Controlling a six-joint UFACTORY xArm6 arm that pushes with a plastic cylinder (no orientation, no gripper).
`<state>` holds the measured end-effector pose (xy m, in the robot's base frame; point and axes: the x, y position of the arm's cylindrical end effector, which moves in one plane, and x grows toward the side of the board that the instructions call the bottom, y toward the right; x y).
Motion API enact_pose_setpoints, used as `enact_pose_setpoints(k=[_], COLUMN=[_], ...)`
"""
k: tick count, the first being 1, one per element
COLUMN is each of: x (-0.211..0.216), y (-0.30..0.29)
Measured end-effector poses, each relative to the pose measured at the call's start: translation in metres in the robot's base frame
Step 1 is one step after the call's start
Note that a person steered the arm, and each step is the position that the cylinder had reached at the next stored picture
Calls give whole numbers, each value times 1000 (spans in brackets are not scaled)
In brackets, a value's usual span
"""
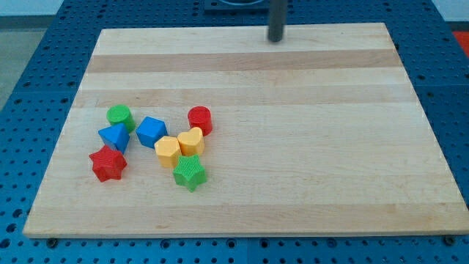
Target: Push the green circle above the red circle
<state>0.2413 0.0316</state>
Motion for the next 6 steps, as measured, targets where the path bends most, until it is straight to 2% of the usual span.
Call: enact_pose_setpoints(k=[1, 3, 4, 5, 6], x=[39, 48, 50, 92, 102], y=[-56, -150, -242, -325, -336])
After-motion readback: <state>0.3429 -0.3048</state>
